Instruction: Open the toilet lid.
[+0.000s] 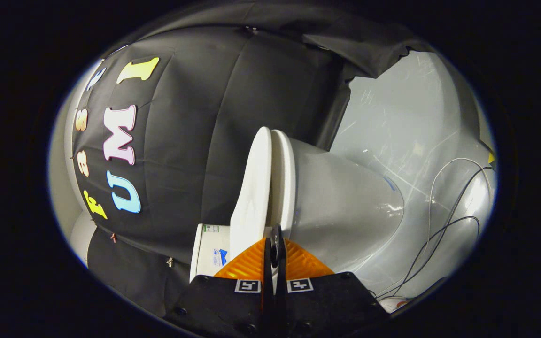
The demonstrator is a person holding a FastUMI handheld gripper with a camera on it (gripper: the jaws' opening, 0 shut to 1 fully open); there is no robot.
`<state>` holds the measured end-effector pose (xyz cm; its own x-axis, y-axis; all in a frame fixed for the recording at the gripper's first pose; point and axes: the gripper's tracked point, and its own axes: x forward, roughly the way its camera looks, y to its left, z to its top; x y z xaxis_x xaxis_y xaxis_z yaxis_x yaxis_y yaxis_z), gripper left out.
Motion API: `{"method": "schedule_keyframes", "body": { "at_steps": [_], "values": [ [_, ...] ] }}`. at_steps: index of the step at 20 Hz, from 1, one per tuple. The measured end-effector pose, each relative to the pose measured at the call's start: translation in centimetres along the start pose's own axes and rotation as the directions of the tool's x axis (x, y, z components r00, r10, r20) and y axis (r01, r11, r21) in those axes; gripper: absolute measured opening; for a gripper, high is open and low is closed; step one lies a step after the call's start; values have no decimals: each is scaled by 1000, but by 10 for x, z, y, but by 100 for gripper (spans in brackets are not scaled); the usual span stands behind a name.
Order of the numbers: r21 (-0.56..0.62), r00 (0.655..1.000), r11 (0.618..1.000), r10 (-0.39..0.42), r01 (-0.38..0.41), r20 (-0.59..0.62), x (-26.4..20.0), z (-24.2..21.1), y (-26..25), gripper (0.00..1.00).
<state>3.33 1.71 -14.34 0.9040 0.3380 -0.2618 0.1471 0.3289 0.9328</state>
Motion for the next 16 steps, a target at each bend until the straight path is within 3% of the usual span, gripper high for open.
{"method": "schedule_keyframes", "body": {
  "at_steps": [6,10,16],
  "values": [
    [-108,1000,994,-12,15,23,0,5,24,6],
    [-247,999,968,-29,37,39,-7,3,54,6],
    [-327,996,943,-29,56,85,-14,2,95,6]
  ]
}}
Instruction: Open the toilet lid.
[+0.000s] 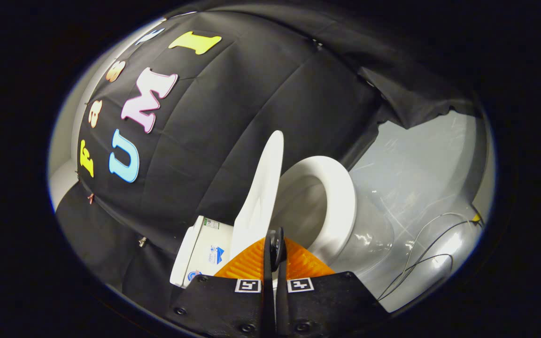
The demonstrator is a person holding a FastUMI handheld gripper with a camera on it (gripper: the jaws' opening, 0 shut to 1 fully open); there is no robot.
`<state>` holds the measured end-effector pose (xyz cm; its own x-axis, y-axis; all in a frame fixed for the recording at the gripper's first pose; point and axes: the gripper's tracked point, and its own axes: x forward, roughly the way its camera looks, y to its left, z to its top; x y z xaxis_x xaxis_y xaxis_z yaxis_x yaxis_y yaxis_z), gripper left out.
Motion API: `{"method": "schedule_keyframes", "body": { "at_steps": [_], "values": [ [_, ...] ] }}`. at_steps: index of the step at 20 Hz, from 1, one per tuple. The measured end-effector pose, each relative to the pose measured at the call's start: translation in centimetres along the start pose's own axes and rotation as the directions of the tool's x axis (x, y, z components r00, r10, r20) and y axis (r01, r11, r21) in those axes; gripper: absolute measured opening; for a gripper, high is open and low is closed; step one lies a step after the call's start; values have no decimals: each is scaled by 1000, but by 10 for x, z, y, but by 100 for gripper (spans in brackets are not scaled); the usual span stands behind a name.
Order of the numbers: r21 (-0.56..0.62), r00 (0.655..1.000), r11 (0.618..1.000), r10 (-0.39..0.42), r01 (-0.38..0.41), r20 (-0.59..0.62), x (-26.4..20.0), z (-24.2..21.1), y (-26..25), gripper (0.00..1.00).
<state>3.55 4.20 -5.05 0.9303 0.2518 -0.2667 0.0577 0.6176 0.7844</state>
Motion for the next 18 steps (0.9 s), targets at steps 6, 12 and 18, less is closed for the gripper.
{"method": "schedule_keyframes", "body": {
  "at_steps": [6,12,18],
  "values": [
    [-119,999,993,5,0,34,-11,9,63,6],
    [-304,998,952,-21,36,53,-20,1,141,6],
    [-409,994,908,-60,92,92,-20,-5,185,6]
  ]
}}
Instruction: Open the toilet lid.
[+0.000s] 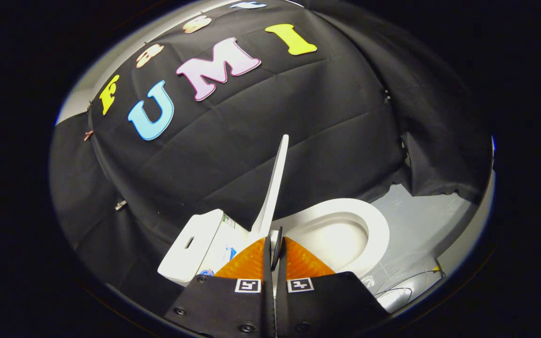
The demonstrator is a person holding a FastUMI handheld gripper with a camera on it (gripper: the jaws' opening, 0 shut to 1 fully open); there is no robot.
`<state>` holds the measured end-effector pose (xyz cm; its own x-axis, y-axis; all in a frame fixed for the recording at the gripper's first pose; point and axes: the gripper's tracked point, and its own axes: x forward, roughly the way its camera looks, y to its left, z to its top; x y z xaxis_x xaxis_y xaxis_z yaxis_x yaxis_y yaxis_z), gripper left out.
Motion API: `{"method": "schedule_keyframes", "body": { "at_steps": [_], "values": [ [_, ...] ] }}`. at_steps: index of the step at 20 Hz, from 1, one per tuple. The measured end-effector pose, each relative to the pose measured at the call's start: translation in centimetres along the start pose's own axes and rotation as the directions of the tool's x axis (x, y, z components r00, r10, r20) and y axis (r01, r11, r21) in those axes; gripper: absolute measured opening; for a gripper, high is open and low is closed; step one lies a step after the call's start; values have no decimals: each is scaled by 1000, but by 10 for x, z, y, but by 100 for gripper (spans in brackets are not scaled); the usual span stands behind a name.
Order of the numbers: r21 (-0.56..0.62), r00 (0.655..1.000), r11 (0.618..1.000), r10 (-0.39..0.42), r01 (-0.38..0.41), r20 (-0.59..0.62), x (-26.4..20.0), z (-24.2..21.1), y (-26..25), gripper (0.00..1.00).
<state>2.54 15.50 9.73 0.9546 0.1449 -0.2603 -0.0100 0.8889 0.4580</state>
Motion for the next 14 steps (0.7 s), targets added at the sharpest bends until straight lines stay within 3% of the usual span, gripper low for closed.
{"method": "schedule_keyframes", "body": {
  "at_steps": [14],
  "values": [
    [-195,999,980,-40,44,25,-3,6,95,6]
  ]
}}
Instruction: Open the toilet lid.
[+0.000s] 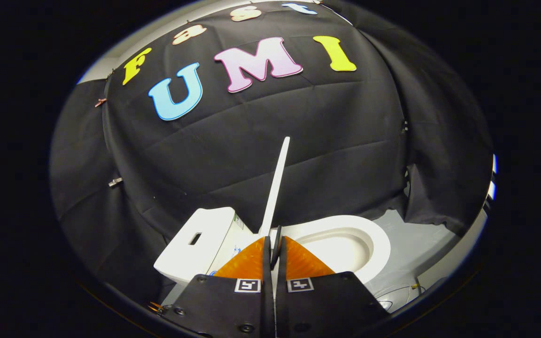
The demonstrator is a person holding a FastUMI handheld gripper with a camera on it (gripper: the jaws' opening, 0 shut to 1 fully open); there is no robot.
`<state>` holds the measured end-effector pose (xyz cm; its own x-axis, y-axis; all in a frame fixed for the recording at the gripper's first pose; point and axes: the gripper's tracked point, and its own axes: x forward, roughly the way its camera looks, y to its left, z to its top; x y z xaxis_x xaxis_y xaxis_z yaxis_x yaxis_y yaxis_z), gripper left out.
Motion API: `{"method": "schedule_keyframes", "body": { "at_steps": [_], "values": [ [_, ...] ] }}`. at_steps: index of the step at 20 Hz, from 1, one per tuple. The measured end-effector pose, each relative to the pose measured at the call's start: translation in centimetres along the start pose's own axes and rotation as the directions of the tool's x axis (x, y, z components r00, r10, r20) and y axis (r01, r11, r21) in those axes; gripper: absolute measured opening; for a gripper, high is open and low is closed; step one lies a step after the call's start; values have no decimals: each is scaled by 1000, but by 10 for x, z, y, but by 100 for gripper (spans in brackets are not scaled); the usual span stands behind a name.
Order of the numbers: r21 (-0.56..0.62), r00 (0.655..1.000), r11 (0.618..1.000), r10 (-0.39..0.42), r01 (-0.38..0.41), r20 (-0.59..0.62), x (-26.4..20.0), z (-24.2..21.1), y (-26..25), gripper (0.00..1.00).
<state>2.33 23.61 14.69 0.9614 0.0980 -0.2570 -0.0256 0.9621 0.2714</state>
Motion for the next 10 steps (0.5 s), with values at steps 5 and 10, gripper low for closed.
{"method": "schedule_keyframes", "body": {
  "at_steps": [5,10],
  "values": [
    [-91,999,996,-22,24,23,-3,1,45,6],
    [-198,996,978,-49,62,68,-2,-1,92,6]
  ]
}}
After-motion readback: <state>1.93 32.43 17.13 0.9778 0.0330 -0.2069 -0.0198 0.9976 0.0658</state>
